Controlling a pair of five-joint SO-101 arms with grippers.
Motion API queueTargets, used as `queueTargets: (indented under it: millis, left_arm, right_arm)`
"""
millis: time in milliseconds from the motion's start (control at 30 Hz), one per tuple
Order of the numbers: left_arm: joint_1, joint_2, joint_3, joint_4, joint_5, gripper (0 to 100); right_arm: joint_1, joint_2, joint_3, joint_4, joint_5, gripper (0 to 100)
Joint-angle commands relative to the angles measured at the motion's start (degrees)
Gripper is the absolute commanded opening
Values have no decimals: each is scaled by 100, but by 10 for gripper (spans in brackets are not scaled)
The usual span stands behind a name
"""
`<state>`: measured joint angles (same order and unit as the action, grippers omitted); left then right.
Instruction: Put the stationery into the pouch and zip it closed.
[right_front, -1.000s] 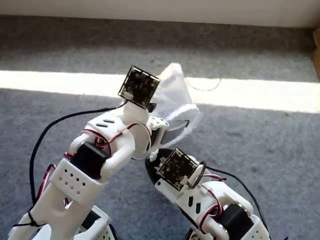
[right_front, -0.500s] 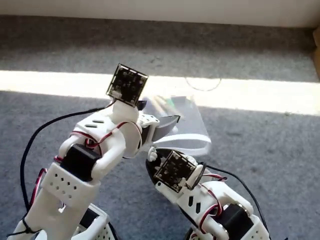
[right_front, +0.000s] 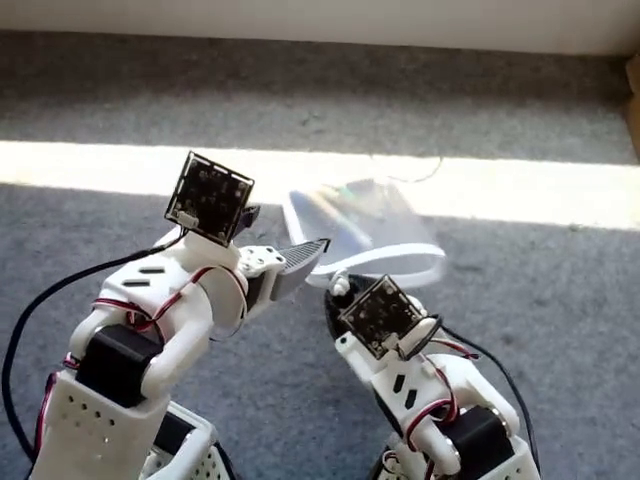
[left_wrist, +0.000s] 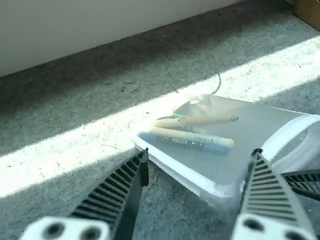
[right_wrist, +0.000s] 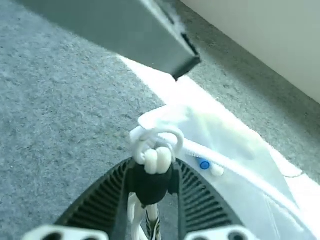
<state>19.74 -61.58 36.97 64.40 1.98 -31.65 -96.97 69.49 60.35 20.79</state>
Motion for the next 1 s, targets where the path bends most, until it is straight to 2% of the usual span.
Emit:
queueTargets:
  millis: [0,100,233,433,600,733,867,967]
  left_arm:
    - [-66,-92,66,9,-290,298]
    - [-22,-92,154,18,-475,298]
    - [-22,-101,189,149,-651,298]
    - [-4,-101,224,229,-721,298]
    - [470,-101,207,440,-747,302]
    - [664,-101,224,527,-1125,300]
    - [664,-233,242,545,-1143,298]
    - [690,-813,462,510,-1187,298]
  right_arm:
    - [242,-22,-303,-57,-35,6]
    - [488,-22,-523,-48,-378,6]
    - [716,-22,-567,-57,-431,6]
    - [725,-22,-585,-57,-440,6]
    - [725,-22,-585,-57,-431,6]
    - [725,-22,-593,-40,-422,6]
    - [699,-259,-927,435,-413,6]
    - [699,-664,-1156,629,-413,6]
